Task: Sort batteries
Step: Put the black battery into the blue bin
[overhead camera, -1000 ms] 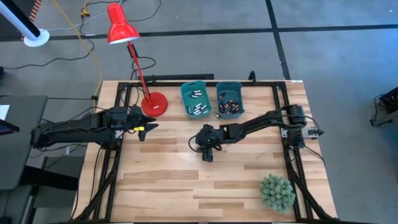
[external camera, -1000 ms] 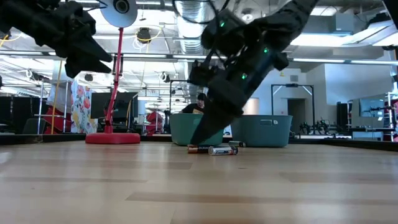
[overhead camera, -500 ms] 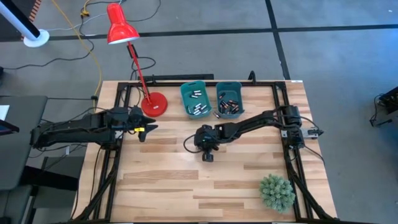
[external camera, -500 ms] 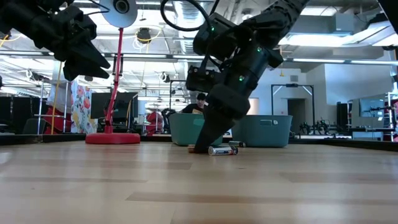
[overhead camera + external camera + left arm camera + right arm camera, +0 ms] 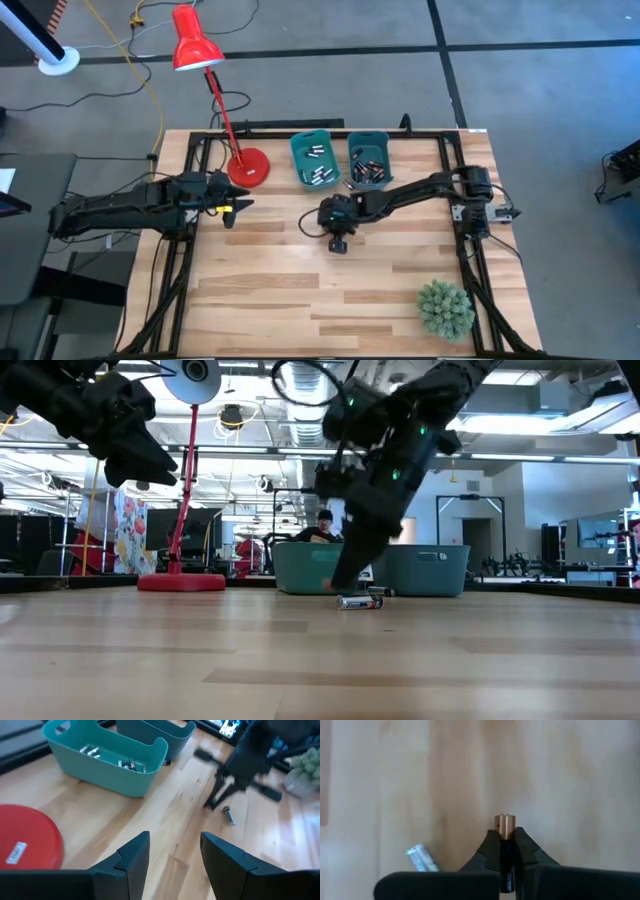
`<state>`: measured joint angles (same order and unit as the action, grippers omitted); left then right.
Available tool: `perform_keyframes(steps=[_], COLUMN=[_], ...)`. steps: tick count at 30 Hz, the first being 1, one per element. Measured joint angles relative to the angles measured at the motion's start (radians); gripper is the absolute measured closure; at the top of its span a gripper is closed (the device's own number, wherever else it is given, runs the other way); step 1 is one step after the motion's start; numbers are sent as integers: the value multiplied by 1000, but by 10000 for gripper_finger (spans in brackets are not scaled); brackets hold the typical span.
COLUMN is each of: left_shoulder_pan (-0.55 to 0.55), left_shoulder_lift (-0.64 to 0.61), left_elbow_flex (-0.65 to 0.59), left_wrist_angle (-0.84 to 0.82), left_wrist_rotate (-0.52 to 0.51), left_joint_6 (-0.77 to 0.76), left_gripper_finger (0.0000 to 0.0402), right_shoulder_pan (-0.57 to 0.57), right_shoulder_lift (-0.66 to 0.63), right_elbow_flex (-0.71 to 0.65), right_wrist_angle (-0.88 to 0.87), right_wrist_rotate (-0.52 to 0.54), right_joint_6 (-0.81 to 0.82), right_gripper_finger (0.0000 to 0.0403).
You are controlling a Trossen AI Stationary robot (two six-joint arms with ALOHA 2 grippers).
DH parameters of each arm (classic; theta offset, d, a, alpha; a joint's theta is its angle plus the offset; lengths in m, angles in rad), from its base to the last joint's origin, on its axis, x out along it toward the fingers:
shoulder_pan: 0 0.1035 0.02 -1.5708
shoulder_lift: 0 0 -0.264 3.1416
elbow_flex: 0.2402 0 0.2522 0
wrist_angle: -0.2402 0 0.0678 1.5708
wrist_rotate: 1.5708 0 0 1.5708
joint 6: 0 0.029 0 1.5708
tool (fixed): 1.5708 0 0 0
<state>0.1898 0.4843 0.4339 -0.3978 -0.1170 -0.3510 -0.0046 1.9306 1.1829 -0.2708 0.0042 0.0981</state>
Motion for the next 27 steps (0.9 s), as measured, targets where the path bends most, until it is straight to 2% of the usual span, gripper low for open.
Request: perform_keyframes(steps=[3,9,18,22,27], left_shoulder_pan=[0,0,0,0,0], left_shoulder_lift=[0,0,0,13,56], left_elbow_flex=[0,0,0,0,0], left_wrist_angle=[-2,-2,-2,-1,0], left_wrist_rotate=[-4,-6,-7,-22,-35], left_joint_6=[62,122,127,125,123], left_gripper_finger=[232,232,232,232,232], right_shoulder_pan=[-13,-59,-242,-369,-504], right_shoulder_lift=[-58,-199,-394,-409,-357], right_elbow_flex=[1,3,6,6,6], right_wrist_angle=[-47,-72,-81,-153,-271], right_wrist_rotate=[49,79,168,183,184], right_joint_6=[2,-1,0,56,123], right_gripper_finger=[390,391,391,391,391])
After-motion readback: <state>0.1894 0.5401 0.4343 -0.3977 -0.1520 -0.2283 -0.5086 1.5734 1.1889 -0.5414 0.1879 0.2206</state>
